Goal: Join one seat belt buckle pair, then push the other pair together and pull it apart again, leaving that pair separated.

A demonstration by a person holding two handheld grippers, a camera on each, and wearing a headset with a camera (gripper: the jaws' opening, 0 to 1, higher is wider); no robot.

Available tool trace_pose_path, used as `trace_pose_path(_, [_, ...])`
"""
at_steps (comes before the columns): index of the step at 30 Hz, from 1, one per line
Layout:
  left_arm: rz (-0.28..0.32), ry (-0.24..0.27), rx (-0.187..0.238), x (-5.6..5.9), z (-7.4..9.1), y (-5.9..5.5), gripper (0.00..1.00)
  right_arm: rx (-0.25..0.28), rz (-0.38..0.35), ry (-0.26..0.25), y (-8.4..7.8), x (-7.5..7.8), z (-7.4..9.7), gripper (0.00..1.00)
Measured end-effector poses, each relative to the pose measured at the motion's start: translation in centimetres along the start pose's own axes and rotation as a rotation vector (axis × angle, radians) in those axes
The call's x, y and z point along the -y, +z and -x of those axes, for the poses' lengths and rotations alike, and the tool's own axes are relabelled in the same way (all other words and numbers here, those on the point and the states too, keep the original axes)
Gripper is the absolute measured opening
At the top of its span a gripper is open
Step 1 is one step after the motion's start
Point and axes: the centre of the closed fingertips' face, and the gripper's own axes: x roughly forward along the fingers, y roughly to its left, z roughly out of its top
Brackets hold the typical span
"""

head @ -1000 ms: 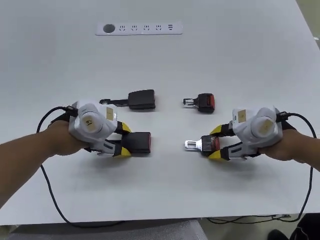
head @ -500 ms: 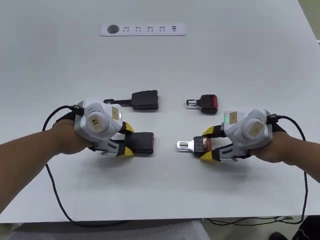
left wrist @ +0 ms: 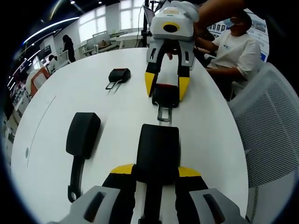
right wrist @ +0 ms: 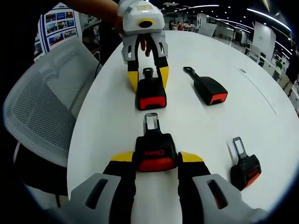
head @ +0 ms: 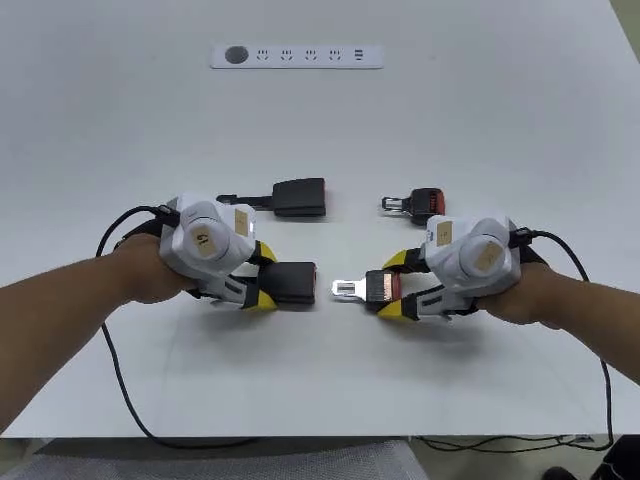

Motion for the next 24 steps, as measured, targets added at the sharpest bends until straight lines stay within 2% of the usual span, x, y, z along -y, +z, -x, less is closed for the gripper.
trace_pose_path(11, [0.0,0.001,-0.001,0.0,-0.1,0.0,0.33,0.025,0.022,0.021,1.5,0.6,-0.4,0.33])
trace_pose_path(19, [-0.01,0.001,-0.023,0.1,0.0,0.1,0.33,0.037,0.018,0.021,2.5,0.5,-1.2,0.33])
trace_pose_path(24, [-0.006,0.0,-0.027,0.0,-0.1,0.1,0.33,0.036,0.019,0.022,2.3,0.6,-1.4,0.33])
